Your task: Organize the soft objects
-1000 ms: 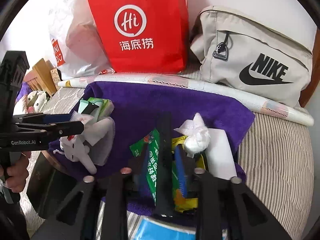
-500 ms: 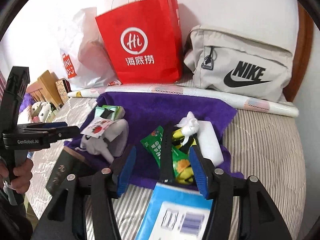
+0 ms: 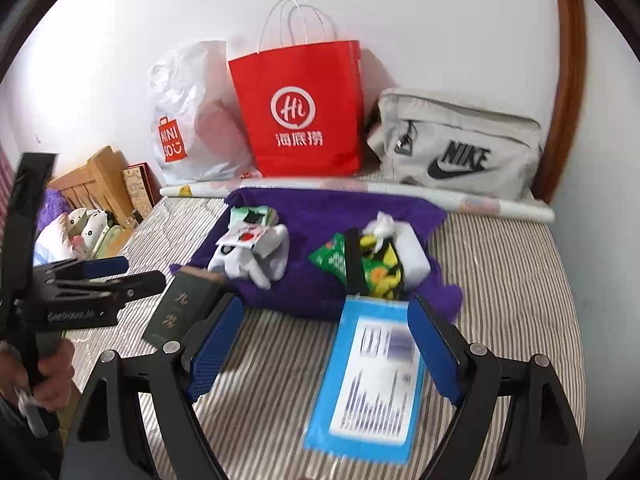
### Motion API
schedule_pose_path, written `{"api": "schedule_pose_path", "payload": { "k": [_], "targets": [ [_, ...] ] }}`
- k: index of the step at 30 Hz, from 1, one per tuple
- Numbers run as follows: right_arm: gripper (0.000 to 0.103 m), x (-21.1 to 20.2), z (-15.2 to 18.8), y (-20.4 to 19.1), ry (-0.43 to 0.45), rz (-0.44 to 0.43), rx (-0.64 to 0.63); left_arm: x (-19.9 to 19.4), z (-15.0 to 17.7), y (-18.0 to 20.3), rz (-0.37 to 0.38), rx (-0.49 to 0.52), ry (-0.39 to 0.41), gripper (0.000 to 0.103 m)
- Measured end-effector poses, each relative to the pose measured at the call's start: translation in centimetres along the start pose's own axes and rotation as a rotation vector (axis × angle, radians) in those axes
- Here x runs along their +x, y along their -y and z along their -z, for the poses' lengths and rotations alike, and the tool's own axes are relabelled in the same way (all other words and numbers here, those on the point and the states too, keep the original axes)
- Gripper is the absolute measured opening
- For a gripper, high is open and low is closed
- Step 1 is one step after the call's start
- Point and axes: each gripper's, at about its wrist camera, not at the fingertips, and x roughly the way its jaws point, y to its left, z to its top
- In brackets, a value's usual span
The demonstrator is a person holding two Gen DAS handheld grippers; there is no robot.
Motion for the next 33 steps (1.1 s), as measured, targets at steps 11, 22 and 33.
{"api": "schedule_pose_path", "payload": {
  "k": [11, 22, 33],
  "targets": [
    [0.098, -6.6, 5.1, -1.1, 0.083, 0.042, 0.004, -5.6, 6.5, 0.5, -0.102, -0.014, 0.109, 0.087],
    [0.102, -10.9, 9.6, -1.5, 0.105, 0.057, 0.010, -10.3, 11.1, 2.4, -0.095, -0.004, 0.206, 0.092],
    [0.102, -13.6, 11.2, -2.2, 0.140, 0.067, 0.006, -12.1, 12.3, 3.7, -0.091, 0.016, 0.235, 0.101]
  ]
}}
